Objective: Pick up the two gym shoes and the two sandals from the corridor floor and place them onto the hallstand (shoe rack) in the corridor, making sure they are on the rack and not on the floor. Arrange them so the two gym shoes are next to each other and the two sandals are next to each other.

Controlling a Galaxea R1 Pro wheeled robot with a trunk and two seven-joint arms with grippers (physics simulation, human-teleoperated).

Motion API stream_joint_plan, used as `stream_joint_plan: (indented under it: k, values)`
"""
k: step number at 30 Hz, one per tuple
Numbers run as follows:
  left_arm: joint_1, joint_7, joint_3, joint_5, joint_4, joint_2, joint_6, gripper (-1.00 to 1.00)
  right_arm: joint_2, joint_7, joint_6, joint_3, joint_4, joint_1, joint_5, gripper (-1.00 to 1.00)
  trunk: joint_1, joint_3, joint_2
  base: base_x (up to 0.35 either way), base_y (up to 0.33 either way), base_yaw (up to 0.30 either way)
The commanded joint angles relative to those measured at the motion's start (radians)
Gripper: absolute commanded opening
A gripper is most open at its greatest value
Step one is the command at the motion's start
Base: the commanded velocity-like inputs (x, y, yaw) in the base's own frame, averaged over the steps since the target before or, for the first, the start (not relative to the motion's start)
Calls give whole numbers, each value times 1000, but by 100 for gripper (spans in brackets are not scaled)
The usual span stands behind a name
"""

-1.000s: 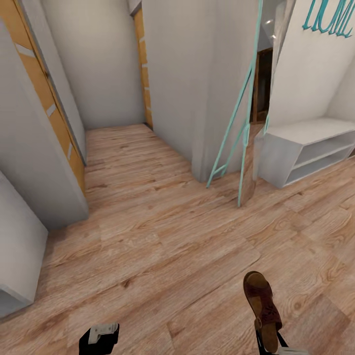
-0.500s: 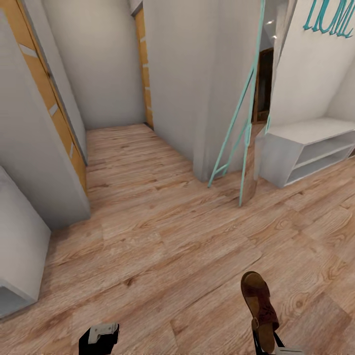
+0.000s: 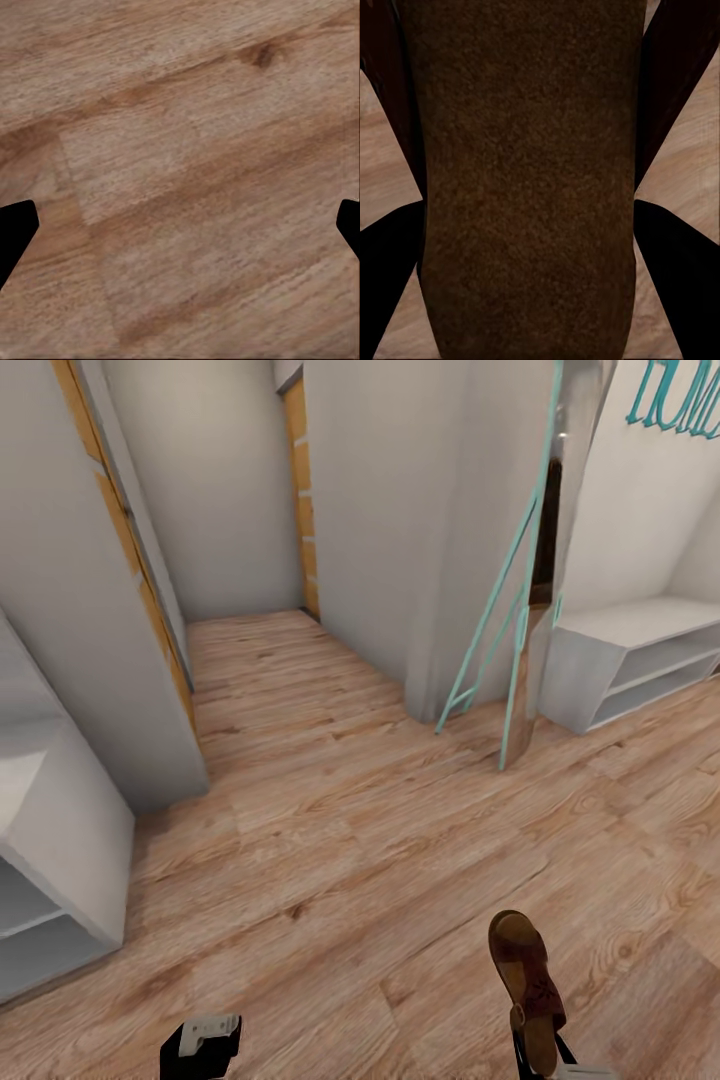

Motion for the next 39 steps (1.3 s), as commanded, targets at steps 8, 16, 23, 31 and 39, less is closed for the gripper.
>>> stream_joint_plan:
  k: [8,16,23,31,39]
  values:
    - [-1,2,-2,3,0,0,-3,100,0,2,-3,-7,0,0,3,-100,-1,-1,0,-214,258,0]
    - [-1,2,-2,3,-1,0,-3,100,0,2,-3,-7,0,0,3,-100,-1,-1,0,-227,246,0]
    - [-1,2,-2,3,-2,0,-3,100,1,2,-3,-7,0,0,3,-100,-1,-1,0,-234,238,0]
    - [-1,2,-2,3,-2,0,-3,100,2,2,-3,-7,0,0,3,-100,-1,-1,0,-235,237,0]
    - [-1,2,-2,3,-2,0,-3,100,2,1,-3,-7,-1,0,2,-100,-1,0,0,-169,161,9]
